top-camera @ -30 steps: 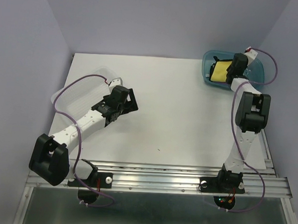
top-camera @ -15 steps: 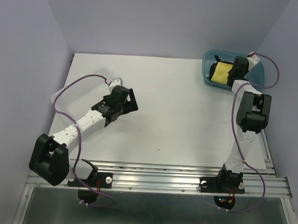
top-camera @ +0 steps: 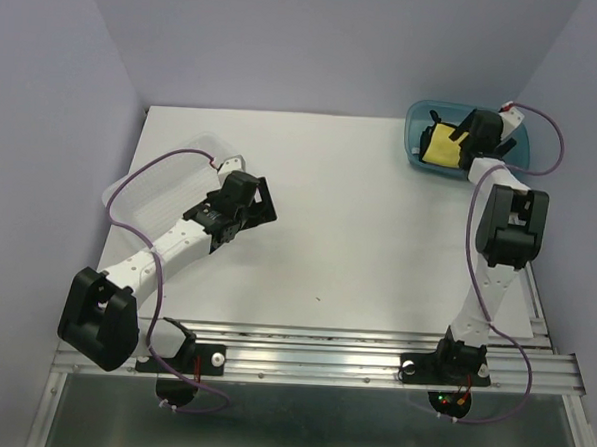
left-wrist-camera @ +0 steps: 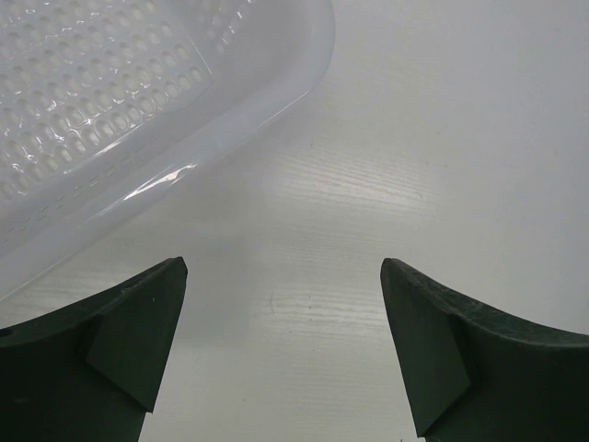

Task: Fold and stack the towels
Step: Neatly place the folded towel into the bin

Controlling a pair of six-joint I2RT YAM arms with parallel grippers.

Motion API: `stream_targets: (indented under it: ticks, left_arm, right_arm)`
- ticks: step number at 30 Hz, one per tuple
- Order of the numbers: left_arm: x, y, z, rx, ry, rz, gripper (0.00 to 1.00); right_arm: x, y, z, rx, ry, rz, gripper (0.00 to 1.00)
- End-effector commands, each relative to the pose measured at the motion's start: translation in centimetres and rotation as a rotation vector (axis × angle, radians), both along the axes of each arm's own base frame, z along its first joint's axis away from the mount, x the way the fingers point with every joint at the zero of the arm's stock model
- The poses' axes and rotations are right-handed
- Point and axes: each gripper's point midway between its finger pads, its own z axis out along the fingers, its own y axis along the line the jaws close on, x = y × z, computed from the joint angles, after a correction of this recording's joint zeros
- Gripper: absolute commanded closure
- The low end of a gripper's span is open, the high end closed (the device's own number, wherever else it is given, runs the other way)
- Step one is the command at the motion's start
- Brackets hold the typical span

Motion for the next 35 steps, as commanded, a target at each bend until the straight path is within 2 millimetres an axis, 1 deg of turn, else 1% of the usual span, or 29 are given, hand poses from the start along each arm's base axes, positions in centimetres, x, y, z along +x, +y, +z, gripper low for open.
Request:
stream_targets:
  ticks: [1, 2, 3, 4, 5, 6, 7, 8, 9, 10, 11, 12, 13, 14, 15, 16, 17, 18, 19, 20, 22, 23, 24, 25, 26, 28, 29, 34, 35]
  left_arm:
    - [0.6, -0.2, 3.0, -0.038, -0.073, -0.003, 0.01]
    - [0.6, -0.2, 3.3, -0.042, -0.081, -0.004, 0.01]
    - [0.7, -0.3, 3.7, -0.045, -0.089, -0.005, 0.01]
    - [0.7, -0.3, 4.4, -0.055, -0.109, -0.008, 0.01]
    - [0.8, -0.4, 4.9, -0.063, -0.121, -0.012, 0.01]
    - [0.7, -0.5, 5.3, -0.071, -0.133, -0.014, 0.01]
    - [0.7, -0.5, 5.9, -0.085, -0.156, -0.019, 0.01]
    - [0.7, -0.5, 6.3, -0.088, -0.169, -0.024, 0.01]
    - [0.6, -0.4, 6.3, -0.09, -0.176, -0.022, 0.01]
    - [0.5, -0.3, 7.0, -0.099, -0.196, -0.022, 0.01]
    - [0.5, -0.3, 7.2, -0.104, -0.207, -0.023, 0.01]
    - [0.4, -0.3, 7.5, -0.109, -0.217, -0.022, 0.01]
    - [0.3, -0.3, 7.9, -0.117, -0.229, -0.026, 0.01]
    - [0.2, -0.2, 8.0, -0.12, -0.234, -0.026, 0.01]
    - [0.0, -0.1, 7.8, -0.115, -0.234, -0.028, 0.01]
    - [-0.3, 0.2, 8.4, -0.124, -0.256, -0.026, 0.01]
    - [-0.4, 0.3, 8.6, -0.126, -0.269, -0.023, 0.01]
    - [-0.5, 0.5, 8.7, -0.13, -0.279, -0.02, 0.01]
    - [-0.9, 0.7, 9.0, -0.137, -0.292, -0.02, 0.01]
    - [-1.1, 0.8, 9.1, -0.143, -0.299, -0.019, 0.01]
    - [-1.6, 1.3, 9.4, -0.159, -0.315, -0.004, 0.01]
    - [-1.9, 1.4, 9.4, -0.166, -0.319, 0.003, 0.01]
    - [-2.1, 1.6, 9.4, -0.169, -0.323, 0.005, 0.01]
    - [-2.5, 2.0, 9.4, -0.171, -0.334, 0.017, 0.01]
    - [-2.6, 2.3, 9.4, -0.172, -0.34, 0.025, 0.01]
    - [-2.9, 3.1, 9.7, -0.163, -0.363, 0.055, 0.01]
    - [-3.0, 3.4, 9.9, -0.161, -0.371, 0.063, 0.01]
    - [-3.0, 3.8, 11.7, -0.178, -0.413, 0.084, 0.01]
    - [-3.1, 4.0, 11.5, -0.171, -0.405, 0.09, 0.01]
  right_arm:
    - [-1.0, 0.9, 8.5, 0.0, -0.149, 0.061, 0.0]
    - [-2.0, 1.3, 9.9, 0.003, -0.171, 0.073, 0.0]
    - [-2.6, 1.6, 10.4, 0.008, -0.176, 0.081, 0.0]
    - [-3.5, 2.0, 9.6, 0.022, -0.159, 0.09, 0.0]
    - [-4.3, 2.2, 10.2, 0.025, -0.17, 0.097, 0.0]
    - [-5.3, 2.9, 12.1, 0.024, -0.199, 0.127, 0.0]
    - [-6.4, 3.1, 12.2, 0.031, -0.174, 0.129, 0.0]
    - [-7.4, 3.4, 12.0, 0.038, -0.155, 0.132, 0.0]
    - [-8.7, 3.5, 10.7, 0.043, -0.112, 0.128, 0.0]
    - [-10.7, 3.7, 11.8, 0.046, -0.109, 0.12, 0.0]
    - [-11.7, 3.8, 11.9, 0.046, -0.111, 0.117, 0.0]
    - [-13.2, 4.1, 11.5, 0.054, -0.087, 0.118, 0.0]
    - [-15.6, 4.7, 10.7, 0.075, -0.073, 0.116, 0.0]
    - [-16.9, 5.0, 10.7, 0.084, -0.075, 0.122, 0.0]
    - [-18.0, 5.9, 10.1, 0.106, -0.067, 0.151, 0.0]
    - [-19.7, 6.5, 7.7, 0.142, -0.018, 0.156, 0.0]
    - [-21.4, 7.1, 9.1, 0.146, -0.063, 0.17, 0.0]
    - [-22.2, 7.7, 8.8, 0.162, -0.07, 0.188, 0.0]
    - [-23.5, 8.4, 7.3, 0.192, -0.052, 0.205, 0.0]
    - [-24.5, 8.8, 8.5, 0.198, -0.091, 0.21, 0.0]
    - [-25.7, 9.2, 8.8, 0.244, -0.116, 0.19, 0.0]
    - [-26.6, 9.5, 8.0, 0.258, -0.091, 0.193, 0.0]
    - [-27.4, 9.7, 8.9, 0.251, -0.12, 0.205, 0.0]
    - [-27.8, 9.8, 8.8, 0.248, -0.122, 0.207, 0.0]
    - [-28.5, 9.7, 8.1, 0.25, -0.121, 0.193, 0.0]
    - [-29.6, 9.2, 8.9, 0.226, -0.162, 0.164, 0.0]
    - [-29.9, 9.1, 8.9, 0.224, -0.166, 0.153, 0.0]
    - [-30.8, 8.9, 10.5, 0.202, -0.208, 0.143, 0.0]
    - [-30.9, 8.6, 10.5, 0.198, -0.205, 0.128, 0.0]
